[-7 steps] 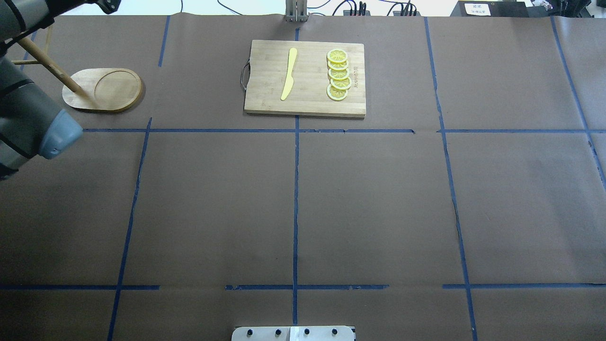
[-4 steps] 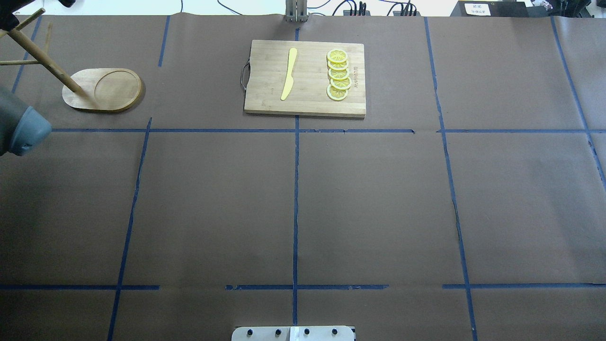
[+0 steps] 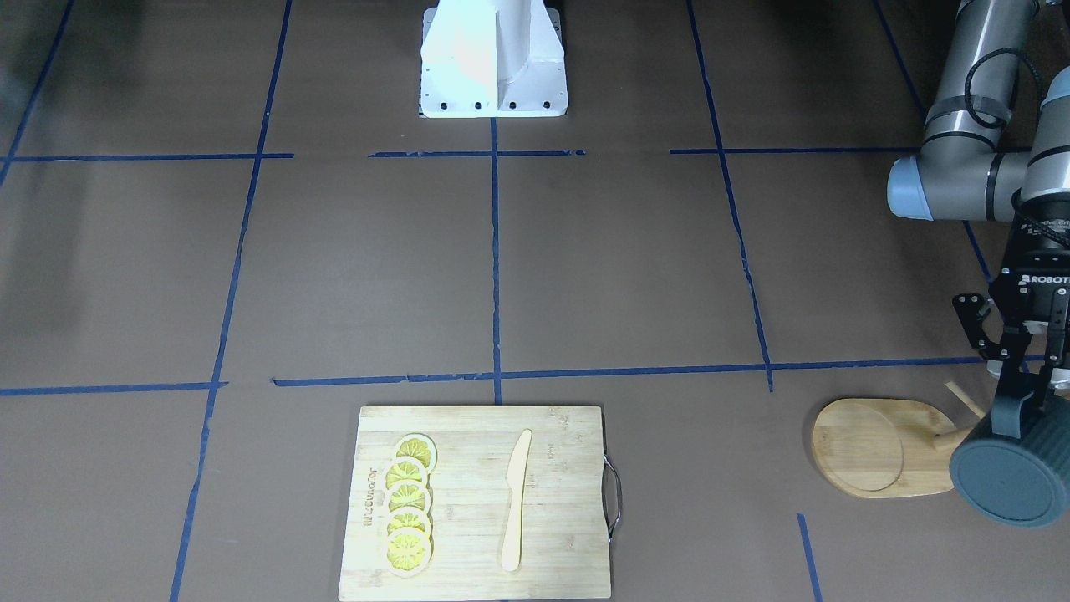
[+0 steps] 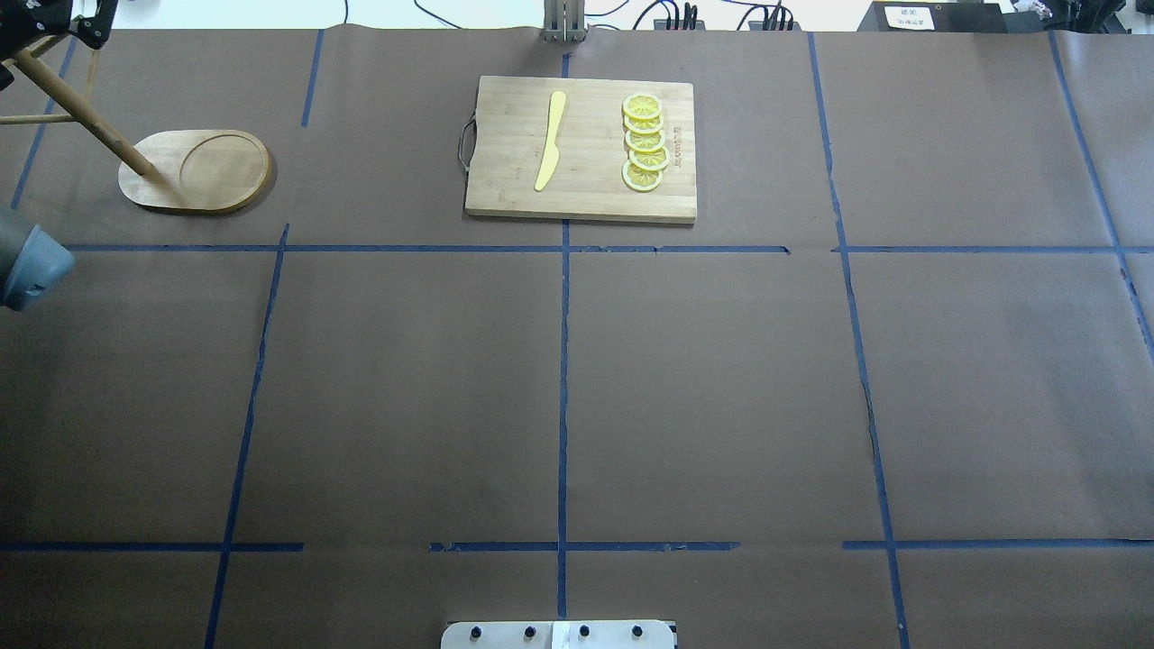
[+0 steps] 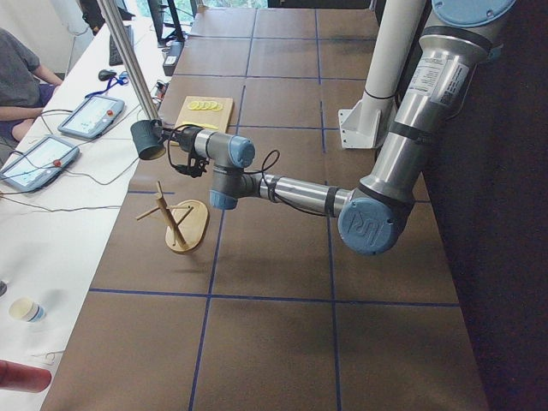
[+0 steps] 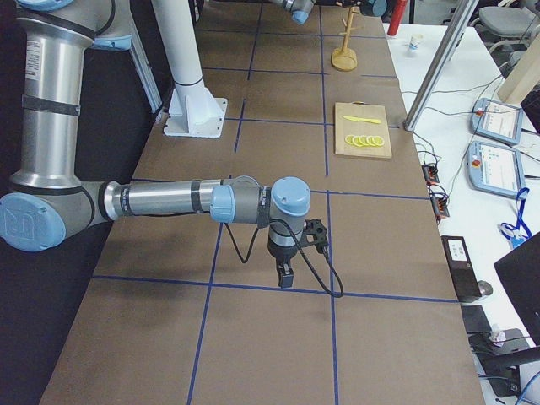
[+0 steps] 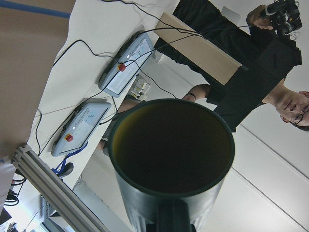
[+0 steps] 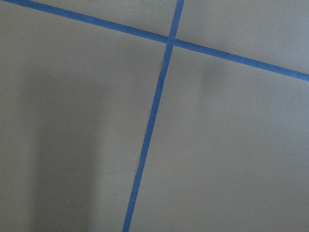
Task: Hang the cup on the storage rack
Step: 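Hook the teal mug's handle onto a peg of the wooden rack with the left gripper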
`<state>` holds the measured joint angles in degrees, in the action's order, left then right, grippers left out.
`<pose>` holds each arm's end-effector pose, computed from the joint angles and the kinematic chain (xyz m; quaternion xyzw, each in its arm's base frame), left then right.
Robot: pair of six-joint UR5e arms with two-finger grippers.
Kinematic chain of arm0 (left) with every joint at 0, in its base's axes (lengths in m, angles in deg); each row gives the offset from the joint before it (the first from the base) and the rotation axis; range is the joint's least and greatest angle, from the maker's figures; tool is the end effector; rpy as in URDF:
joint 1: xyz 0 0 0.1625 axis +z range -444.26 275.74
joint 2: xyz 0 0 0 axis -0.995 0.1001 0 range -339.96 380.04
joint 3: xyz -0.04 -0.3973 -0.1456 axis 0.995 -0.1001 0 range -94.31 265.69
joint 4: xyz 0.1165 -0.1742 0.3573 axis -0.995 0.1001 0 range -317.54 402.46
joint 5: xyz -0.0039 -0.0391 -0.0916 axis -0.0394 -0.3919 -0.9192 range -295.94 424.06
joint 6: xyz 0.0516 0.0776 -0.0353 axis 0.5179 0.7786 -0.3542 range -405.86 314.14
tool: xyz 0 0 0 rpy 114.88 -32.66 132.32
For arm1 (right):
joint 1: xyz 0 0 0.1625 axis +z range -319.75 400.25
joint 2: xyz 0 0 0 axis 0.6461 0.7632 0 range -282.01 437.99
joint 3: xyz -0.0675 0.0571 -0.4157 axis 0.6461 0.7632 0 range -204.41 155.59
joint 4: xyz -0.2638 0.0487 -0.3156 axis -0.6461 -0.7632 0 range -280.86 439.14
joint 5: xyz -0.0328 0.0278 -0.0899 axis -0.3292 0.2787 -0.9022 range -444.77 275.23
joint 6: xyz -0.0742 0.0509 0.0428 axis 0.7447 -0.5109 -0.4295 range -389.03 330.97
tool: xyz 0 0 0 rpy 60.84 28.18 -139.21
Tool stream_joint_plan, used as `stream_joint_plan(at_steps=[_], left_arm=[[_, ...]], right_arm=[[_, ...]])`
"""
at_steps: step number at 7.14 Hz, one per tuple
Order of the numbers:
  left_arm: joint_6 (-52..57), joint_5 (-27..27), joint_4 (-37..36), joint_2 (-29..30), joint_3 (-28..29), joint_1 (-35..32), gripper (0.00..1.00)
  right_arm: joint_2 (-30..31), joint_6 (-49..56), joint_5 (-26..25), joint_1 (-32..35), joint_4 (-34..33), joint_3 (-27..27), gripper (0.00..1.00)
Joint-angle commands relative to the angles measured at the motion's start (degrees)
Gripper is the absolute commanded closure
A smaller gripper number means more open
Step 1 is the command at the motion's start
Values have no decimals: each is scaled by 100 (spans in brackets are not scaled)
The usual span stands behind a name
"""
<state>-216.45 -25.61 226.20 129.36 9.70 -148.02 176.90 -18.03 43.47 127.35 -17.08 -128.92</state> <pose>0.1512 -0.6098 0.4131 -0.1095 0.7528 -0.6186 0.1966 0.0501 -0.4264 0.6234 0.0181 -0.3270 -0.1126 0.9381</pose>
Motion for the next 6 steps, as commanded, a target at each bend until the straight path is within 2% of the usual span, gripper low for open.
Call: stream_joint_plan(at_steps=[1,4,6], left_arm=[[8,-172,56,-43,347,-153,99],[17,-200,239,-184,462,-154,99],[17,-200,1159,-175,1180,-118,99]], right_arm=[[6,-1,0,0,6,-16,0],[-3,-2,0,0,6,-16,0],[-3,-2,0,0,6,-16,0]])
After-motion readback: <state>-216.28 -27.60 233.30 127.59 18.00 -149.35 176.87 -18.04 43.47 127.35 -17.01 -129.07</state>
